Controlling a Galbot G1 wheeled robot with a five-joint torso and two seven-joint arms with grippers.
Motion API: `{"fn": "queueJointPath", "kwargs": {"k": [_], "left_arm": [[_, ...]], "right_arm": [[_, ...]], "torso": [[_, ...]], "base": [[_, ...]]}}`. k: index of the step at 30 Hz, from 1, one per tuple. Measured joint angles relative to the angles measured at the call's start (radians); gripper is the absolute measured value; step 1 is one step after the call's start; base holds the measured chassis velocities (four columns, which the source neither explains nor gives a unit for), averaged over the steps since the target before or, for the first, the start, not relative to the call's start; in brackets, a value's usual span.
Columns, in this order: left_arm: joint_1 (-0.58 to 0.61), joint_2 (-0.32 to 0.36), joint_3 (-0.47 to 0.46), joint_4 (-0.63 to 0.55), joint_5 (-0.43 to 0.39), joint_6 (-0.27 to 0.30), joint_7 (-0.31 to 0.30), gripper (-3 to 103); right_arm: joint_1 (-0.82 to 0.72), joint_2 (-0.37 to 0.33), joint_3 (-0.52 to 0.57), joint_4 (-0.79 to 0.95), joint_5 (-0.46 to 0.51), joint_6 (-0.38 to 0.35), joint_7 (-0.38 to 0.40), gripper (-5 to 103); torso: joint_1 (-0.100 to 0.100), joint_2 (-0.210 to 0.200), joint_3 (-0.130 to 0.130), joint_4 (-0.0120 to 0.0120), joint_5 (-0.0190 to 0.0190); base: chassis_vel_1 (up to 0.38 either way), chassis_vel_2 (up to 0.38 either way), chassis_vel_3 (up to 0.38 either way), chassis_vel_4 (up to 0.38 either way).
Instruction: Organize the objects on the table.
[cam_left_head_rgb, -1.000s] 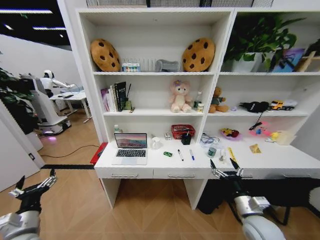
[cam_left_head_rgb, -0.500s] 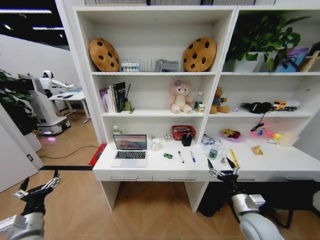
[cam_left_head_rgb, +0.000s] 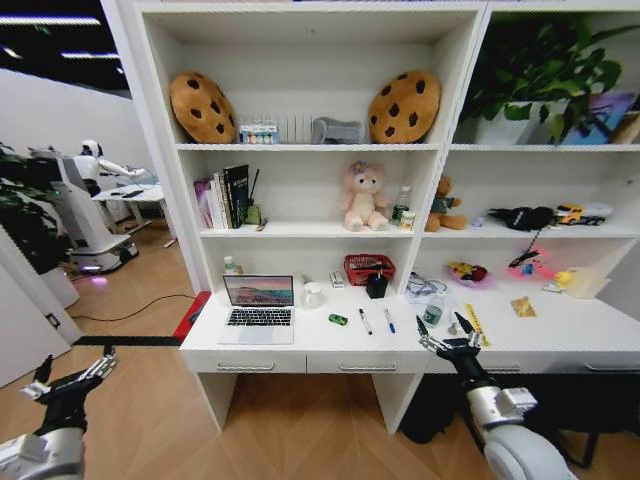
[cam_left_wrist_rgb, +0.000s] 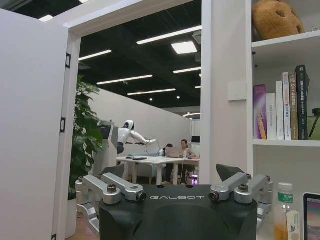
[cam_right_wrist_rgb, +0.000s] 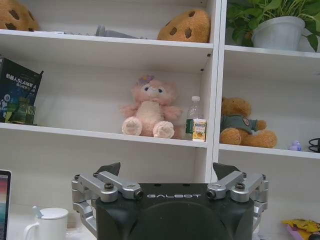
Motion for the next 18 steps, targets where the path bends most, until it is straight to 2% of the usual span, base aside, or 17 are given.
{"fn": "queueJointPath", "kwargs": {"k": [18], "left_arm": [[0.003,-0.013,0.001,0.002,0.002,-0.012,0.004,100]], "right_arm": [[0.006,0.004,-0.001,-0.012,0.0,-0.001,-0.004,100]], "torso": [[0.0,0.0,0.0,-0.0002,0.0]], "base": [[-0.094,0.099,0.099,-0.092]]}}
